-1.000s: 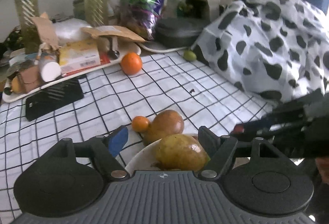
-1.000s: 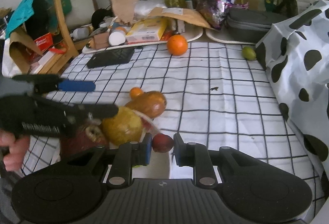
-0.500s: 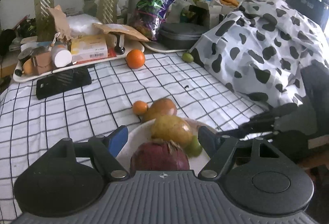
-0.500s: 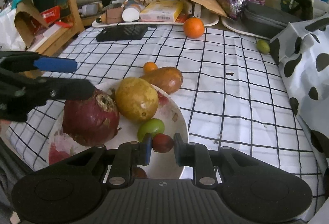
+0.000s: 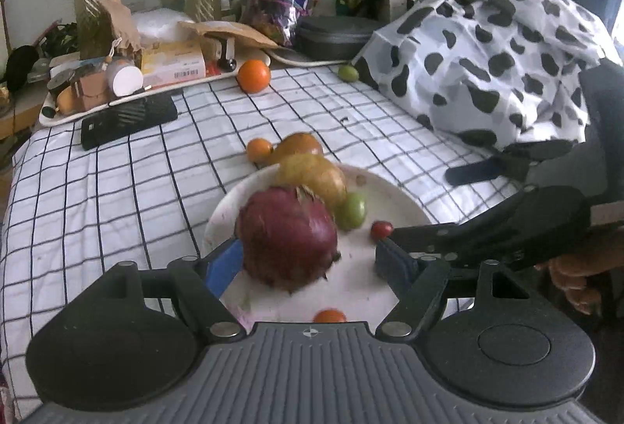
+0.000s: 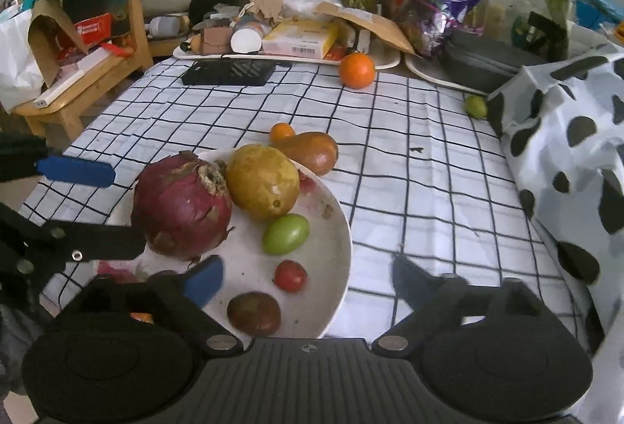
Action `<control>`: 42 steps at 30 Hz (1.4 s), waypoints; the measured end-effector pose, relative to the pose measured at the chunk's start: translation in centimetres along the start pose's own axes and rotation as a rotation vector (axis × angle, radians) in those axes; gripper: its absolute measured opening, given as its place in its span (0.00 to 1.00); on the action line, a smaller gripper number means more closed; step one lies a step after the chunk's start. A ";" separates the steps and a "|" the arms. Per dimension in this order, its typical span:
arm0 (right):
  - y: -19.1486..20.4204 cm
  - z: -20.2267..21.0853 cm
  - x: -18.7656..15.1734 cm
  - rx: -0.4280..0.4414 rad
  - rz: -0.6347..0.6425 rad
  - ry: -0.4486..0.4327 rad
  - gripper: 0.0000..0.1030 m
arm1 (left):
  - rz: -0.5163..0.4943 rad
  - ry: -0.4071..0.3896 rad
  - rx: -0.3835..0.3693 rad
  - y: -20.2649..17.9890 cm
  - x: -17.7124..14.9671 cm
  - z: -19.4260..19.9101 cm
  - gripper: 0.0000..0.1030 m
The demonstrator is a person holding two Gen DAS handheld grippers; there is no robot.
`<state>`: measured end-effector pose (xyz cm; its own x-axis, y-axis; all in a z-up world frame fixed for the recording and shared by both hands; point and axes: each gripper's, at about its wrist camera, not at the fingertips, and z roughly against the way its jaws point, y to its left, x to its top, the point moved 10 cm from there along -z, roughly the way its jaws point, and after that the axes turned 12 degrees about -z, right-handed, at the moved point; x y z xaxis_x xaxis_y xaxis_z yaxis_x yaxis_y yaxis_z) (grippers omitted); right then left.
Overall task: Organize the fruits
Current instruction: 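Open and withdraw both tools from the plate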
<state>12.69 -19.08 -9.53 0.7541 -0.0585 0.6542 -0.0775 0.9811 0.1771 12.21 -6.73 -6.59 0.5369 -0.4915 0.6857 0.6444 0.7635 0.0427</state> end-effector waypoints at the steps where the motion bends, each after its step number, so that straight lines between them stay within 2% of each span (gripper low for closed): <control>1: 0.0 0.3 -0.2 -0.003 -0.003 -0.002 0.97 | -0.003 0.008 0.005 -0.2 -0.3 0.1 0.72; 3: 0.1 0.8 -0.8 -0.009 -0.007 0.005 1.00 | -0.012 0.023 0.011 -0.7 -0.8 0.2 0.72; 9: 0.6 1.1 -2.3 -0.043 0.022 0.034 1.00 | -0.013 0.058 0.029 -1.1 -1.8 0.1 0.72; 23: -0.2 0.6 -2.2 -0.082 0.012 0.042 1.00 | -0.027 0.075 0.032 -1.4 -1.9 -0.5 0.72; 28: -0.6 0.7 -1.9 -0.090 -0.009 0.031 1.00 | -0.019 0.048 0.022 -1.3 -1.5 -0.2 0.72; 42: -1.4 0.8 0.2 -0.087 -0.080 -0.032 1.00 | 0.082 -0.037 0.005 1.1 0.5 0.1 0.72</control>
<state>12.44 -20.63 -9.03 0.7346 -0.1419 0.6635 0.0399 0.9852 0.1665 13.14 -6.16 -6.14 0.5667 -0.4117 0.7137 0.5968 0.8023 -0.0111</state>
